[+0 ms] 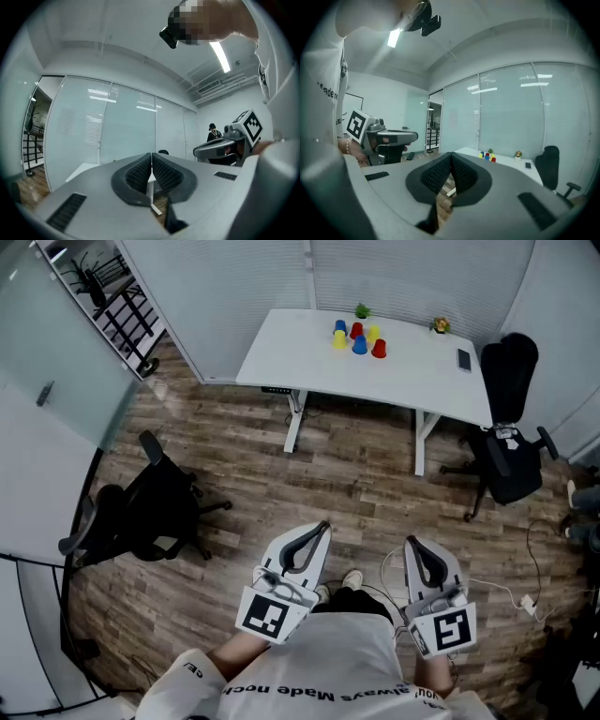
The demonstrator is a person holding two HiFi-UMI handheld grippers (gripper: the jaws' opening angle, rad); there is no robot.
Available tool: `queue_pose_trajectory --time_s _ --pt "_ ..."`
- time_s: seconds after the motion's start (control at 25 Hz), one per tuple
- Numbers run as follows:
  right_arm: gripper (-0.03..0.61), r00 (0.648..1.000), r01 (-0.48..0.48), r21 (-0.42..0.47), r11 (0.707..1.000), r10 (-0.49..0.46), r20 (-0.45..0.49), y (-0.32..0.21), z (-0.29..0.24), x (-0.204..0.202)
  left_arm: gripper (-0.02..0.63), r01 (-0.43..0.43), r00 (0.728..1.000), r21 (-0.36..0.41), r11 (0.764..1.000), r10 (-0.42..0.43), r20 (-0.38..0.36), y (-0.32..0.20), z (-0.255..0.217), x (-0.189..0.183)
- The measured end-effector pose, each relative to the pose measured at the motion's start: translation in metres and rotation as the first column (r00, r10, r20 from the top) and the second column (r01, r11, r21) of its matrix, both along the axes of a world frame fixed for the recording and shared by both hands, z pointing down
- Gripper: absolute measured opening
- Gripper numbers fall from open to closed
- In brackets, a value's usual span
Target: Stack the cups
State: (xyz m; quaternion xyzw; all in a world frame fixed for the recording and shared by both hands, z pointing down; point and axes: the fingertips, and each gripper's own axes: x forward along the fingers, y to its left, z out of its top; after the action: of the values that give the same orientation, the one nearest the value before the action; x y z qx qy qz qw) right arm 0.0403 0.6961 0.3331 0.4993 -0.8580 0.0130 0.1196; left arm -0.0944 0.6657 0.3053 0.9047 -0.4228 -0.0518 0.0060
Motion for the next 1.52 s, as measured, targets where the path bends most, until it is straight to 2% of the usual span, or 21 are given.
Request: queue_pose_trajectory --time_s 0.16,0.28,0.44,0.76,1.04,1.24,1.52 --pt "0.03 1.0 -0.011 0.026 1.0 0.011 0.012 -0.014 -0.005 -0.011 0.022 0.001 1.0 0.031 1.0 -0.001 -0.004 -0.012 -0.007 -0.011" --pt "0.025 1.0 -0.01 0.02 1.0 0.01 0.004 -0.032 0.003 -0.011 0.021 -0.026 1.0 0.018 0.999 0.027 -0.012 -0.024 -0.001 -0.006" --pt "0.02 1.0 -0.007 0.01 1.0 0.007 0.026 -0.071 0.011 -0.003 0.021 -0.008 1.0 0.007 1.0 0.008 -0.004 -0.065 0.009 0.001" --pt "0.017 0.999 -0.027 0.029 0.999 0.026 0.041 -0.193 0.0 0.068 0.021 -0.002 1.0 0.017 1.0 0.002 0.03 -0.189 -0.002 0.067" --pt "0.015 0.999 0.006 0.034 0.999 -0.007 0.036 -0.291 -0.006 0.126 0.021 0.019 0.999 0.039 0.999 -0.02 0.041 -0.288 -0.013 0.13" --pt "0.011 0.999 0.02 0.01 1.0 -0.021 0.045 -0.338 -0.001 0.143 0.021 0.043 0.998 0.009 0.999 -0.043 0.051 -0.334 -0.006 0.145" --pt "0.011 0.998 0.036 -0.011 0.999 -0.036 0.042 -0.407 0.011 0.14 0.021 0.054 0.998 -0.025 0.998 -0.054 0.029 -0.406 0.014 0.146"
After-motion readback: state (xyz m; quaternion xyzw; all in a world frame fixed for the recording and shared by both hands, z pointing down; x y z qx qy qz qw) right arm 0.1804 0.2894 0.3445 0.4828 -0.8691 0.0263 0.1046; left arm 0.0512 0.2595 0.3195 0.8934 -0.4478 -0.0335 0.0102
